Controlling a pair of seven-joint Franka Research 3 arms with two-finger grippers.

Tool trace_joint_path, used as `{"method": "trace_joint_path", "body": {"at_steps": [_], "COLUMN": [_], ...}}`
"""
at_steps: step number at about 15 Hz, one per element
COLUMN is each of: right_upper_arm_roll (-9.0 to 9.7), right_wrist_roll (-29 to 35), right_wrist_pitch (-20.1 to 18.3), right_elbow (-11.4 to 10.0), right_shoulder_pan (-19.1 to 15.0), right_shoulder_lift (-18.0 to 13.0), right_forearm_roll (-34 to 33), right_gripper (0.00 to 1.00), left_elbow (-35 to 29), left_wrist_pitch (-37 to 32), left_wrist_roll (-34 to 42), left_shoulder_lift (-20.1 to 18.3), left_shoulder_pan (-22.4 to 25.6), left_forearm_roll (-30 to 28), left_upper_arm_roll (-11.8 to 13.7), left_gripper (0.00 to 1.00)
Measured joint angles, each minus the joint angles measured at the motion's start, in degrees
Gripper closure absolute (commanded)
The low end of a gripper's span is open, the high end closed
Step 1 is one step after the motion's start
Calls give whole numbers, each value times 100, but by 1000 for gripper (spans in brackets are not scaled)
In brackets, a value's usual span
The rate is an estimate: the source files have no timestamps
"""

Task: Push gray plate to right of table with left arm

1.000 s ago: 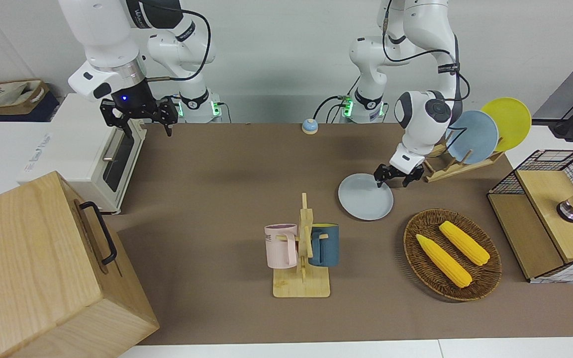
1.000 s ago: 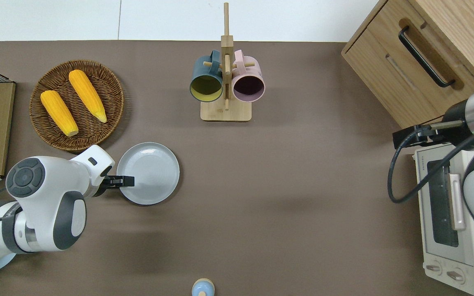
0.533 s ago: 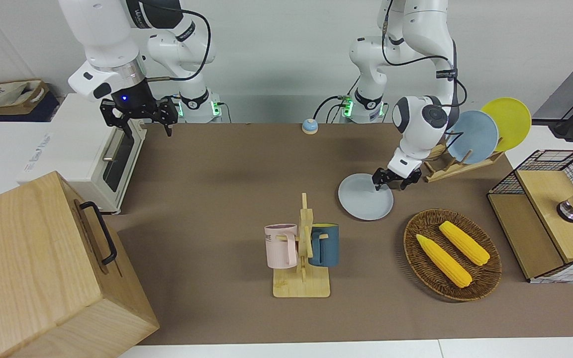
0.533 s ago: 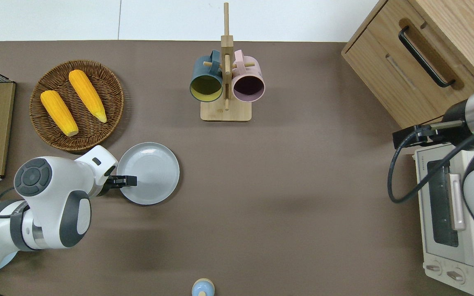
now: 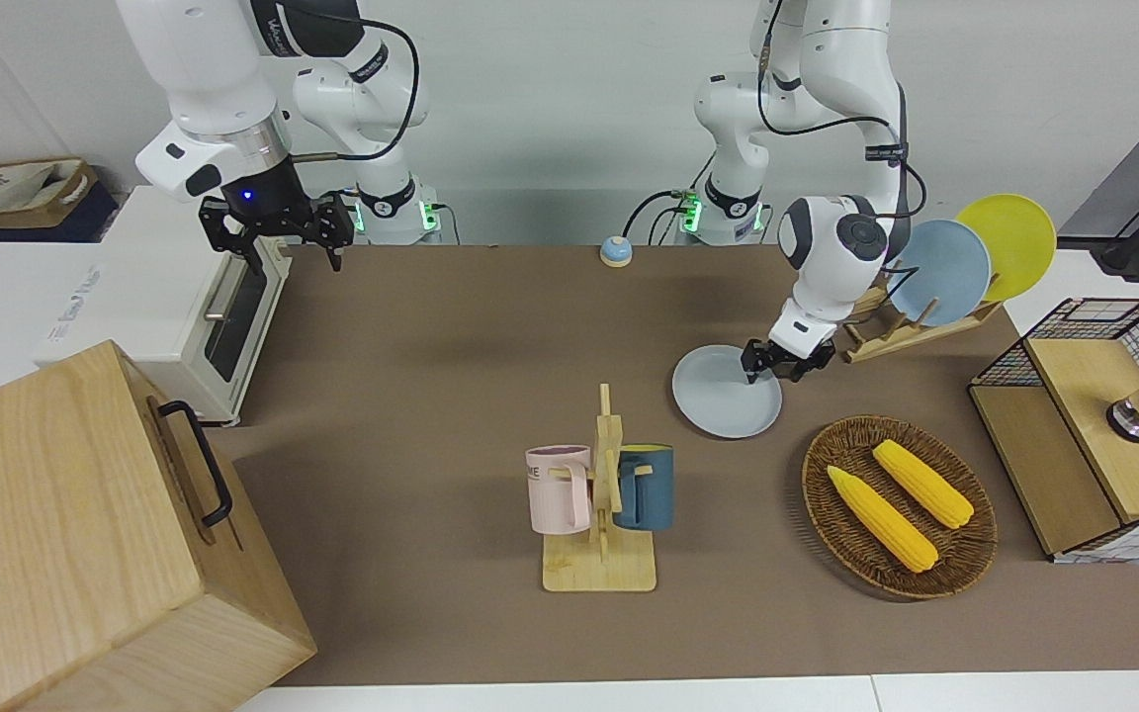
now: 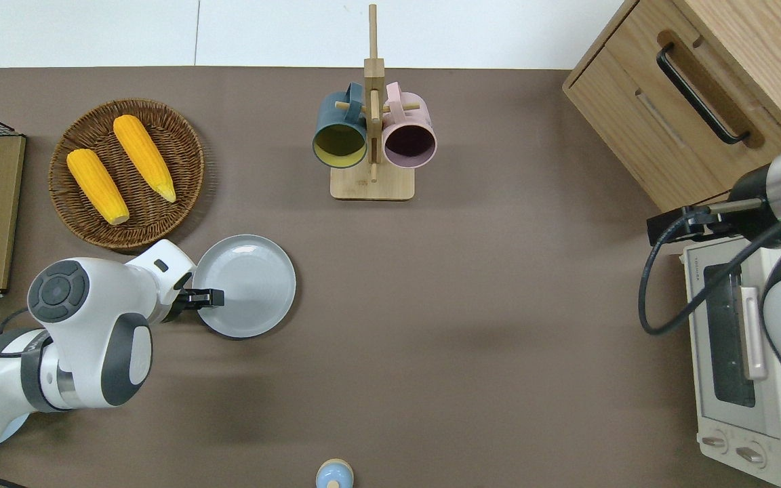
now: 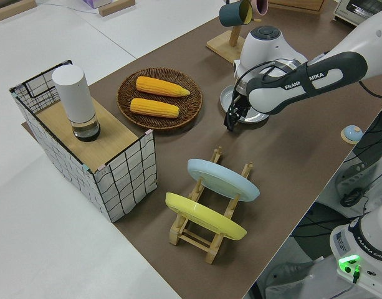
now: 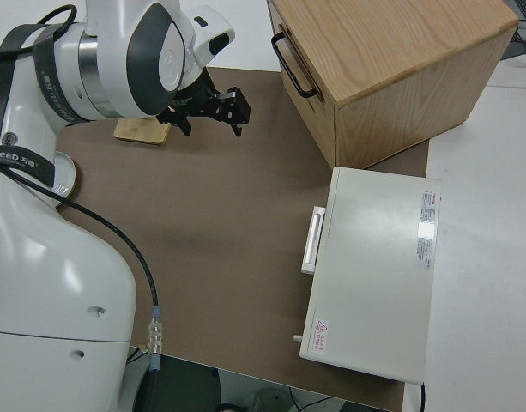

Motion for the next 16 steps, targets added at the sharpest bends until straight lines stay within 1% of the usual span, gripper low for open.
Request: {"method": "trace_joint_path", "body": {"at_steps": [2,8,9,16], "right_upper_arm_roll": [0,0,0,0], "right_wrist_roll": [0,0,0,0], "right_wrist_pitch": [0,0,0,0], "right_elbow": [0,0,0,0], "right_shoulder_pan": [0,0,0,0], "right_shoulder_lift": [0,0,0,0], "right_forearm_roll": [0,0,0,0], "right_gripper": [17,17,17,17], "left_elbow": [4,22,27,56], "left_wrist_pitch": [2,13,14,29], "left_wrist_roll": [-1,-4,-5,-19], "left_shoulder_lift": [-7,-29,-34,-73], "left_shoulder_pan": [0,-8,-16,-56], "left_forearm_roll": [0,-9,-26,-63], "left_upper_arm_roll": [3,-26,-38,-33], "left_gripper": [571,981,1000,1000]}}
